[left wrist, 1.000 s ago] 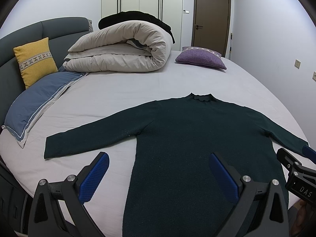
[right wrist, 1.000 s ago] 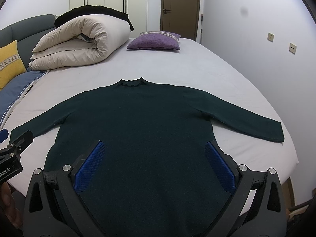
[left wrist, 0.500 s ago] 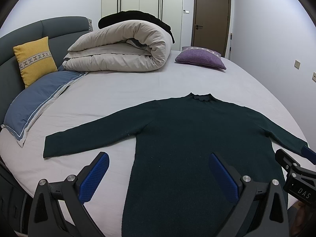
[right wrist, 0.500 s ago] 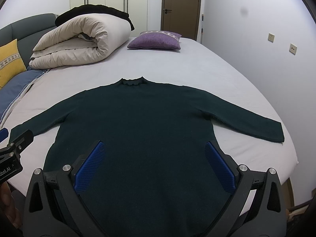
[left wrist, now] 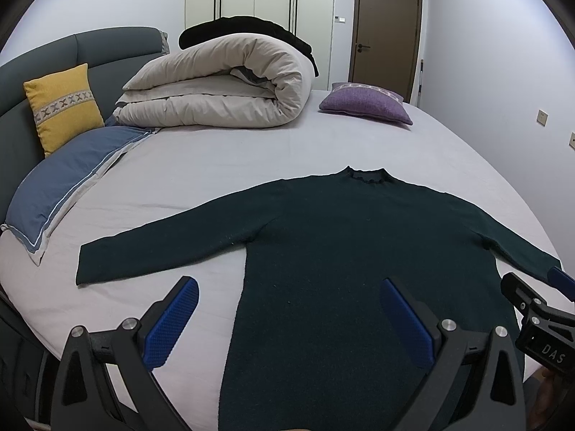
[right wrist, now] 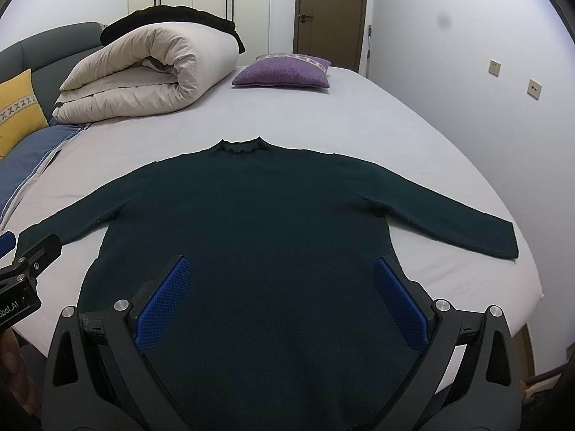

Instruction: Fold small clothes

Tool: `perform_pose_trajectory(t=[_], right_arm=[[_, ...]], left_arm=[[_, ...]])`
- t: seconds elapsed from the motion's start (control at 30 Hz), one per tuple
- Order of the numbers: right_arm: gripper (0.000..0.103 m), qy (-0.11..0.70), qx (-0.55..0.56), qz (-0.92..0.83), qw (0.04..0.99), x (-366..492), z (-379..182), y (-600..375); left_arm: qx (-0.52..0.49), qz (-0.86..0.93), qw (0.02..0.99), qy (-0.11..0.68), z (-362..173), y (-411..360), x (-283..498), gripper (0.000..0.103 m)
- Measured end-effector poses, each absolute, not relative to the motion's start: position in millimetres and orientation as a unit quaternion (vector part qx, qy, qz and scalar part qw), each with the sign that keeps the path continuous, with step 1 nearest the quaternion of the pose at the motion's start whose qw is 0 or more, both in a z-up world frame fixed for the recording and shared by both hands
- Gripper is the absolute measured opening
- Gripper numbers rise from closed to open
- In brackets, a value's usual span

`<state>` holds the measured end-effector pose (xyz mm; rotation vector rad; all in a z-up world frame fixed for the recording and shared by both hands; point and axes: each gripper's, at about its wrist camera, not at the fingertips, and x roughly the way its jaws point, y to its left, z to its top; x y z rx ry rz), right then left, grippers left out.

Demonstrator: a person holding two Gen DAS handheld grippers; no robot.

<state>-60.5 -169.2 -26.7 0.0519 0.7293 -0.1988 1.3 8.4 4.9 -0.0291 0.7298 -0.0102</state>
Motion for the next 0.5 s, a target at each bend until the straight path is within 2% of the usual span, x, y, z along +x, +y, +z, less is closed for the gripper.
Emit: perform_pose_trajectory(t=[0.5], right_arm=[[0.103,0.372,0.061,-0.096,0.921,-36.3,-49.0,-219.6]], left_arm=[[-0.005,-0.021,0.920,0.392,-31.3,-22.9,40.0,0.103]])
